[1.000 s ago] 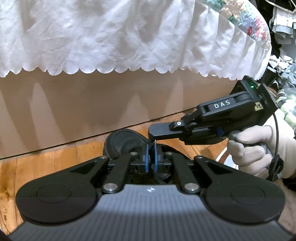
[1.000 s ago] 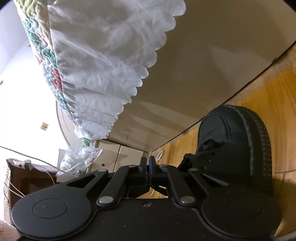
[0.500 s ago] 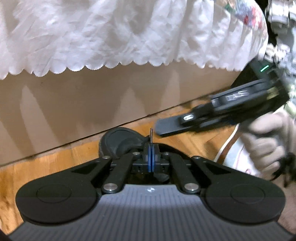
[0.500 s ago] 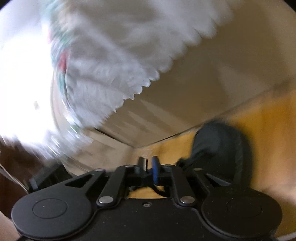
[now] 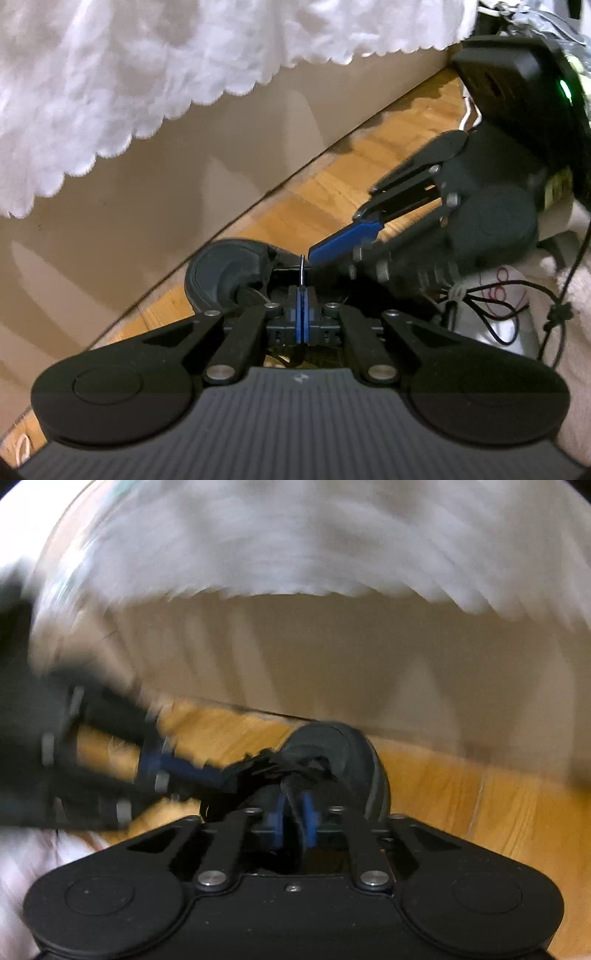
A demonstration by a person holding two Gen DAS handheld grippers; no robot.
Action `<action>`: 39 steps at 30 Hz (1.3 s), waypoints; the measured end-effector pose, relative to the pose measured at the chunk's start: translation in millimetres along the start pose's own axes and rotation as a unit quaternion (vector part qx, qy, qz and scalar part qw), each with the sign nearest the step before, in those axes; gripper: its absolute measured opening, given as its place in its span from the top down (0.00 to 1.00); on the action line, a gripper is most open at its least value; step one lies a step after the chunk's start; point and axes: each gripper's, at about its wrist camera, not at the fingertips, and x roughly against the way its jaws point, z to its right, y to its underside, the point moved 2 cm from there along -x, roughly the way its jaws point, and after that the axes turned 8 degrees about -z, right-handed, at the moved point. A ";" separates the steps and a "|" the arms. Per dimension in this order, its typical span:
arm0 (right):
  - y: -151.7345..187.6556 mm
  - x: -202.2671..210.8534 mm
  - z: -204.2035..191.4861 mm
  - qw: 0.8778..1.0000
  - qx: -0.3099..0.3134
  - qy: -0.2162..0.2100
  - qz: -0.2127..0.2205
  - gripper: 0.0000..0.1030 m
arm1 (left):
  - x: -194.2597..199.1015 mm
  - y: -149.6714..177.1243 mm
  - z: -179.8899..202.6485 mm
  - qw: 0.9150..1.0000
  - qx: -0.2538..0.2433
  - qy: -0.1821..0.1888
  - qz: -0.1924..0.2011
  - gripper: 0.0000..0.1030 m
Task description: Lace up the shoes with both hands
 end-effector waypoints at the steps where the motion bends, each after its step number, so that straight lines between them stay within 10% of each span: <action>1: 1.0 -0.7 22.0 0.996 -0.081 -0.046 0.002 0.90 | -4.5 -0.8 -2.0 1.000 0.008 0.004 -0.005 0.99; 4: 8.0 0.1 67.5 0.969 -0.215 -0.123 0.010 0.91 | -16.2 -2.7 -7.5 1.000 0.022 0.011 -0.018 0.99; 12: 17.1 -2.4 79.1 0.952 -0.264 -0.153 0.007 0.89 | -27.0 -13.5 -9.6 0.998 0.017 0.049 -0.046 0.99; 25: 15.3 -0.1 69.5 0.966 -0.227 -0.125 0.008 0.83 | -37.9 -38.8 -23.4 0.985 0.087 0.067 -0.131 0.99; 39: 14.0 0.3 68.4 0.970 -0.213 -0.119 0.007 0.81 | -26.6 -62.6 -14.7 0.979 -0.079 0.053 -0.180 0.99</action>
